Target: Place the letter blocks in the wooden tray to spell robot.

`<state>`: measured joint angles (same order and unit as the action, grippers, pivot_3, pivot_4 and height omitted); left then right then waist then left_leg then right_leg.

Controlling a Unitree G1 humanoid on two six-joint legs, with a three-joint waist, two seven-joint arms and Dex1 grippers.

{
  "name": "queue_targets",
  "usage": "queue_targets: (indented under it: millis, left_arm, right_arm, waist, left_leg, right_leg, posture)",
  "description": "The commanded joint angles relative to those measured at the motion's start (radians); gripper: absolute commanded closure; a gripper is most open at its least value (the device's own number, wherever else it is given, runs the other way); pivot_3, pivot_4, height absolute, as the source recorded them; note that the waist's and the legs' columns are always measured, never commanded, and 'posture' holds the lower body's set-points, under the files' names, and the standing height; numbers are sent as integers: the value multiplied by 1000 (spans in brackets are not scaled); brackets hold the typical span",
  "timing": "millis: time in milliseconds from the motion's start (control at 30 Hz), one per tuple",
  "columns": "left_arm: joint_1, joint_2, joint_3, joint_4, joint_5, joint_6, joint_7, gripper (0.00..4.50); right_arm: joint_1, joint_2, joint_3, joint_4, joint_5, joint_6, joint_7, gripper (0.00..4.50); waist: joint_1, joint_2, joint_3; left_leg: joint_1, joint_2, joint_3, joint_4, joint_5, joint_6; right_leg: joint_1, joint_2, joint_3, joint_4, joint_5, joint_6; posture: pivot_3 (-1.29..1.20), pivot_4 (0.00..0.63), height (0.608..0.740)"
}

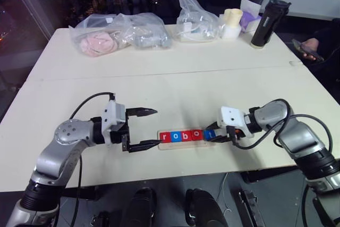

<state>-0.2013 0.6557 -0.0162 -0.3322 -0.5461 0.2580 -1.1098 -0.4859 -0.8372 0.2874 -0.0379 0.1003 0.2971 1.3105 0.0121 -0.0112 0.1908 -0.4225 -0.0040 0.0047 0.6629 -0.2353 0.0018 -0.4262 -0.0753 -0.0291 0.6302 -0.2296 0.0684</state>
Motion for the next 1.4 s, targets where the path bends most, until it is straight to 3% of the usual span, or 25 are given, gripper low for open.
queue_targets:
  millis: [33, 667, 867, 900, 1167, 1400]
  left_arm:
    - [-4, 4, 10, -38, -10, -1, 2, 0]
    - [-13, -1, 6, -59, -14, 23, 18, 0]
    - [-20, -3, 1, -56, -13, 23, 18, 0]
    - [-21, -4, 0, -55, -13, 23, 18, 0]
    - [-16, 5, 3, -60, -11, 36, 27, 0]
    - [9, 54, 57, -97, -59, 160, 79, 0]
  right_arm:
    - [-26, 7, -6, -12, -4, -12, 0, 3339]
    - [-42, 39, 11, 18, -25, -14, -5, 3339]
    - [-43, 37, 6, 4, -20, 7, -8, 267]
    - [-44, 37, 4, 2, -19, 8, -8, 56]
    - [-37, 19, -74, -77, 44, 99, -39, 56]
    - [180, -100, -293, -387, 183, 294, -90, 56]
  waist:
    - [0, 0, 0]
    - [0, 0, 0]
    - [0, 0, 0]
    - [0, 0, 0]
    - [0, 0, 0]
    - [4, 0, 0]
  left_leg:
    - [0, 0, 0, 0, 0, 0]
    - [0, 0, 0, 0, 0, 0]
    - [0, 0, 0, 0, 0, 0]
    - [0, 0, 0, 0, 0, 0]
    - [0, 0, 0, 0, 0, 0]
    - [-2, 0, -1, 0, 0, 0]
  right_leg:
    - [0, 0, 0, 0, 0, 0]
    - [0, 2, 0, 0, 0, 0]
    - [0, 2, 0, 0, 0, 0]
    - [0, 2, 0, 0, 0, 0]
    - [0, 2, 0, 0, 0, 0]
    - [-1, -2, -2, -1, -1, 1]
  posture:
    - [0, 150, 740]
    - [0, 150, 740]
    - [0, 150, 740]
    - [0, 150, 740]
    - [0, 150, 740]
    - [0, 150, 740]
